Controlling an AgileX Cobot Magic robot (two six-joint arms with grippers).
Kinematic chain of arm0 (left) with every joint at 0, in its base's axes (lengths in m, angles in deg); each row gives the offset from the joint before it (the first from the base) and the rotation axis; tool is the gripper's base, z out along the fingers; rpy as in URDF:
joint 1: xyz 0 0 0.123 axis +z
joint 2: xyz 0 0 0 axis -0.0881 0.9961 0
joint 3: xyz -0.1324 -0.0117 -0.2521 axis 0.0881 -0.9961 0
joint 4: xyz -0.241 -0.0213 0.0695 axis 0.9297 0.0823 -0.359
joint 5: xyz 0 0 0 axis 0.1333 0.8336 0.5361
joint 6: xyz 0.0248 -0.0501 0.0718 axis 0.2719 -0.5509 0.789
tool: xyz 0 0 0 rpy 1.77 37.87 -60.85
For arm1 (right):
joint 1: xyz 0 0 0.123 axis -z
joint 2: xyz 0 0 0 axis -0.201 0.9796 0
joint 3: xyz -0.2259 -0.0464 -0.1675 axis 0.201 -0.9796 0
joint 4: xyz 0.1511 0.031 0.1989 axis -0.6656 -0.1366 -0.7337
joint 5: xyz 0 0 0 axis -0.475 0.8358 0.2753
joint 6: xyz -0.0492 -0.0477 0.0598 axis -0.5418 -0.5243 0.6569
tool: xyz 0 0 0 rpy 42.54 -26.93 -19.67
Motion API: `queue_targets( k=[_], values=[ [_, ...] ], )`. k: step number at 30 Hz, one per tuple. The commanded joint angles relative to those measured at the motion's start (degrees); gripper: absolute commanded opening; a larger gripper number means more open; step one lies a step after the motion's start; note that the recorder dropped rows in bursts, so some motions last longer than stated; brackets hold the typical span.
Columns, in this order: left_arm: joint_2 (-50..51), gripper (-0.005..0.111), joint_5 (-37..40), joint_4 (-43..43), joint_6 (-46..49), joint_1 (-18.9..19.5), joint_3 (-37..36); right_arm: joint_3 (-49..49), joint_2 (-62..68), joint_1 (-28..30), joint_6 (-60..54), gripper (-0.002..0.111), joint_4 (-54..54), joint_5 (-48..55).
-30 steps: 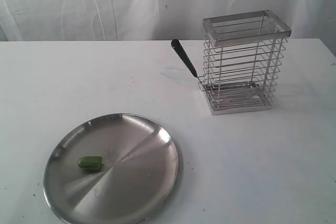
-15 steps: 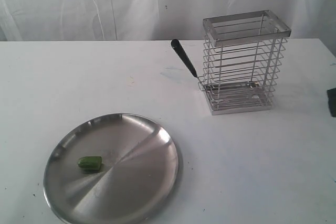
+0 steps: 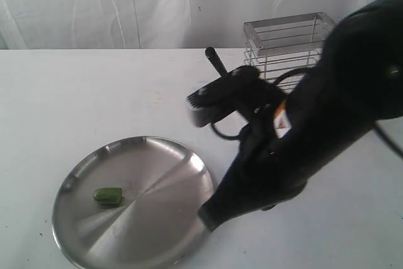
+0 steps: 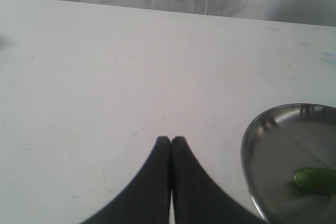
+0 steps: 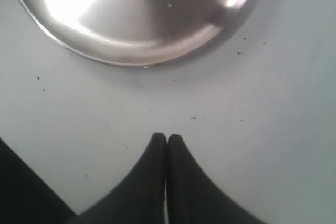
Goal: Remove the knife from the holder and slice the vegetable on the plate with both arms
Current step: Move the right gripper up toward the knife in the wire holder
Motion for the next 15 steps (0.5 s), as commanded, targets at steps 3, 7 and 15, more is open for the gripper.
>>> queue_targets(
  k=[3, 7, 15],
  values=[
    [-0.2, 0.0, -0.1, 0.5, -0.1, 0.1, -0.2, 3.3, 7.5, -1.5, 0.5, 0.0, 1.7, -3.9],
    [-0.2, 0.0, -0.1, 0.5, -0.1, 0.1, -0.2, 5.6, 7.8, -1.5, 0.5, 0.0, 2.7, -7.4],
    [-0.2, 0.0, -0.1, 0.5, -0.1, 0.1, -0.2, 10.1, 10.8, -1.4, 0.5, 0.0, 3.7, -2.9]
  ],
)
